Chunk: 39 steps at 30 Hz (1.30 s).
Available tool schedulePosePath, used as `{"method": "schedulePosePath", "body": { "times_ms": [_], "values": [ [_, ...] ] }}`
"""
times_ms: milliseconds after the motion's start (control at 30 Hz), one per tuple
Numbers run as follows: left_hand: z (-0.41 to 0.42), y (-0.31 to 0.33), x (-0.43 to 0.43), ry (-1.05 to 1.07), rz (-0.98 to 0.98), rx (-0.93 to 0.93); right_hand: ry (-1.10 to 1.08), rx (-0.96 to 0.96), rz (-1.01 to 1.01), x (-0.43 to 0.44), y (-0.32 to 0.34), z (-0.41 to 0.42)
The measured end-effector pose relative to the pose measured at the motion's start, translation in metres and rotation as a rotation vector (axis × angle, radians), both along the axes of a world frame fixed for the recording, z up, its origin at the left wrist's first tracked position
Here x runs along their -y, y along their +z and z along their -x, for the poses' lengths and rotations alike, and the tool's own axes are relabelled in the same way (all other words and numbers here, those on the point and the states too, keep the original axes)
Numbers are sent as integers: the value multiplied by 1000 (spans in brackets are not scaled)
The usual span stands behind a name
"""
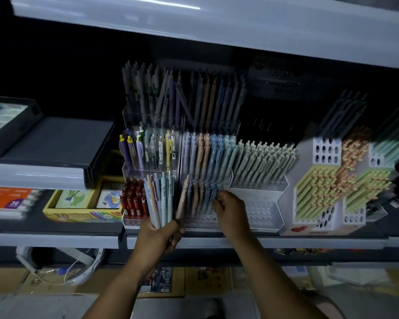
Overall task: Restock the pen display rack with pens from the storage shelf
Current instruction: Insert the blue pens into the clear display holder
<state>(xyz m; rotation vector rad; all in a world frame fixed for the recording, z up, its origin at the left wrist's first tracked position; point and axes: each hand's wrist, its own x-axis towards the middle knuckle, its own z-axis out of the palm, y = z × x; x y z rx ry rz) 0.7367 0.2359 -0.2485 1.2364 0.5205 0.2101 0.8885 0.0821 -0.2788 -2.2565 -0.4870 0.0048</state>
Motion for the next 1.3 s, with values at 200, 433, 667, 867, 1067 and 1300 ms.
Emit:
{"method": "schedulePosePath", "body": {
  "times_ms": [200, 433, 667, 867, 1067, 1300],
  "values": [
    [0, -1, -2, -4, 30, 21, -159, -55, -171, 3, 1, 22],
    [0, -1, -2, -63, 5, 44, 43, -469, -570, -16, 50, 56],
    [4, -5, 0, -106, -25, 35, 104, -521, -624, -22, 69, 63],
    [8, -2, -1, -61, 25, 48, 23, -463, -738, -20, 66, 62],
    [11, -8, -9, -20, 117, 32, -208, -377, -922, -7, 62, 47],
    [16, -8, -12, -40, 110, 41, -225, 36, -444, 1, 17, 42]
  ]
}}
